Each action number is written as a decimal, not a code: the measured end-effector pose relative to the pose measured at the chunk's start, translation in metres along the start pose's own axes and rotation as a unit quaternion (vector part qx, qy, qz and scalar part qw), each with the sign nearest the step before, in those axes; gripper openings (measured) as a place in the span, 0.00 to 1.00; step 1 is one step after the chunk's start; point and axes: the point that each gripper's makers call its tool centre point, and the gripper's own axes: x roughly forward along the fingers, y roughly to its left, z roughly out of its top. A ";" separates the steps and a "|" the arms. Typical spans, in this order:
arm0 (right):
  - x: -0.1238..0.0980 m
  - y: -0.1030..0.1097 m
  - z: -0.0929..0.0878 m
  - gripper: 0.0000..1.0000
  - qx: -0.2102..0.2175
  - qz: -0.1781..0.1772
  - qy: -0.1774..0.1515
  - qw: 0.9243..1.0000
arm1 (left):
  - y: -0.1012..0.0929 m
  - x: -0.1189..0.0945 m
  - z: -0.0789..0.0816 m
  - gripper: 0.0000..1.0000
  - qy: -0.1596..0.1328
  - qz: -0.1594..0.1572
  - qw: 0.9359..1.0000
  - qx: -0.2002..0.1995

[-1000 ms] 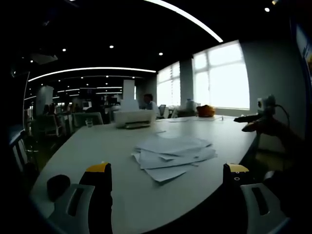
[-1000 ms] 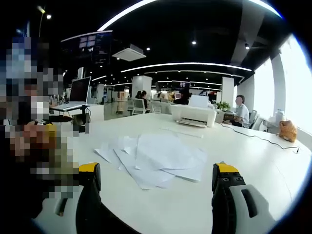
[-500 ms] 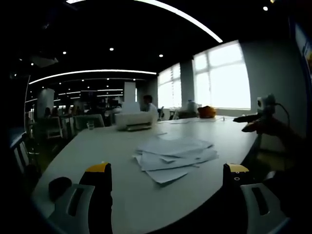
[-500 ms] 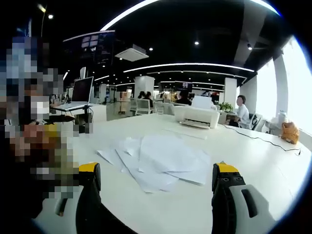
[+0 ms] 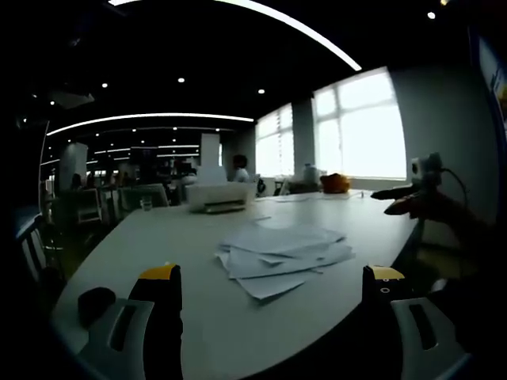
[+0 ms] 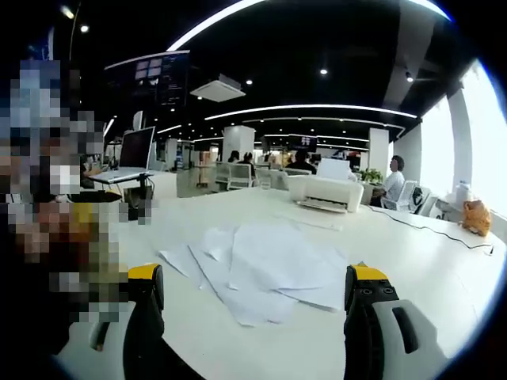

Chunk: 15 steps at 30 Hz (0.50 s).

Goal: Organize the stack of printing papers by aligning and flattening the scattered papers on the table

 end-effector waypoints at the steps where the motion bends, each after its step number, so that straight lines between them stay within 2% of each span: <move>1: 0.001 0.001 0.000 0.90 -0.001 0.001 0.001 1.000 | 0.000 0.000 0.001 0.97 -0.001 0.000 1.000 0.000; 9: 0.012 0.007 -0.001 0.90 -0.007 0.010 0.008 1.000 | 0.001 -0.002 0.003 0.97 -0.006 0.000 1.000 0.002; 15: 0.018 0.009 0.006 0.90 0.000 0.015 -0.001 1.000 | 0.002 -0.002 0.005 0.97 -0.009 0.000 1.000 0.003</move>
